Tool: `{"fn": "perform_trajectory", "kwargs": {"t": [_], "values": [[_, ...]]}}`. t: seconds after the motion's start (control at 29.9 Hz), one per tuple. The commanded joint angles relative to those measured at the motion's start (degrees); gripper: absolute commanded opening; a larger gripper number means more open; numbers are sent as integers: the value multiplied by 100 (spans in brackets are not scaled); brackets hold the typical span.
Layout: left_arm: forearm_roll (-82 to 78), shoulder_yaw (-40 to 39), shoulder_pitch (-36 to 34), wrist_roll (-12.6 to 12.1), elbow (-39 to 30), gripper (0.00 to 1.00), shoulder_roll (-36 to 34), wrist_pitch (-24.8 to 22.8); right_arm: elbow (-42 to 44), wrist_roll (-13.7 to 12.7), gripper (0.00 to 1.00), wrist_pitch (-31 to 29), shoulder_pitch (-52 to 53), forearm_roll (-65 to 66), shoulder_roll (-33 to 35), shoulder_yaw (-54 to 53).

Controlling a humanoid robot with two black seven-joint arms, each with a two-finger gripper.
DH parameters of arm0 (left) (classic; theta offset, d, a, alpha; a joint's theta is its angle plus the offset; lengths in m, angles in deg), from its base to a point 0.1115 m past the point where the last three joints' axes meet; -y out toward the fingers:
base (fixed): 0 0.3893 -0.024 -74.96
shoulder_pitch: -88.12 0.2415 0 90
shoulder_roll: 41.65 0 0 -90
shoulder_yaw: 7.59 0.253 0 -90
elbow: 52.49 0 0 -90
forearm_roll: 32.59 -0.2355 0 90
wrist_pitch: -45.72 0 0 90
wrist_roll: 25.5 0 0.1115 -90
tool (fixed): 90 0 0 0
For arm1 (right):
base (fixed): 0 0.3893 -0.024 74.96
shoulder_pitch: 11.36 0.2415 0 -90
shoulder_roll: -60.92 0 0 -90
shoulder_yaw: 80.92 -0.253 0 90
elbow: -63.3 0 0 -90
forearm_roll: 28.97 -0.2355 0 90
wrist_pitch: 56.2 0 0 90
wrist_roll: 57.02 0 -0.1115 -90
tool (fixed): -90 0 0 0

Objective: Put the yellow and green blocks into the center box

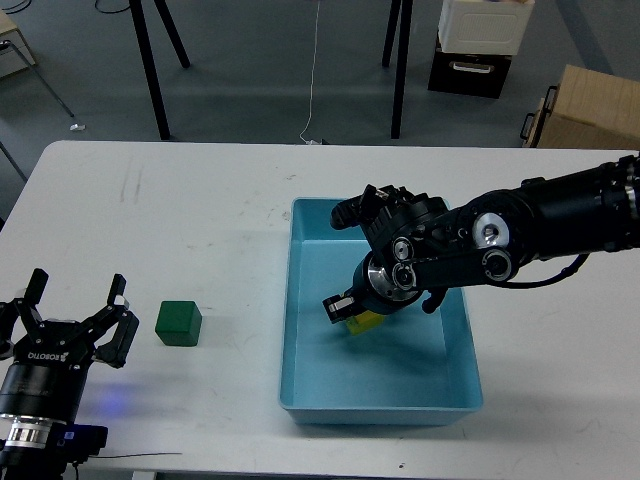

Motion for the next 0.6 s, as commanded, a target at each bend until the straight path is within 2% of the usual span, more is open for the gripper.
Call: {"fn": "perform_trajectory", "kwargs": {"t": [0.0, 0.1, 0.2, 0.37, 0.43, 0.57], "values": [[0, 0, -2, 0, 1, 100, -9, 0, 24, -53, 100, 1, 23, -52, -2, -21], [0, 0, -2, -9, 1, 100, -9, 0, 76, -53, 100, 1, 50, -105, 60, -161], [0, 0, -2, -9, 1, 100, -9, 0, 304, -53, 100, 10, 59, -183, 445, -556], [0, 0, -20, -17, 1, 100, -17, 0, 1305, -9, 100, -60, 6, -1272, 1079, -1935], [-9, 9, -72, -17, 1, 100, -9, 0, 1762, 0, 100, -95, -134, -1746, 1359, -2655], [-9, 166, -116, -9, 1, 100, -26, 0, 2754, 26, 100, -577, -1063, -2249, 1536, -5007]]}}
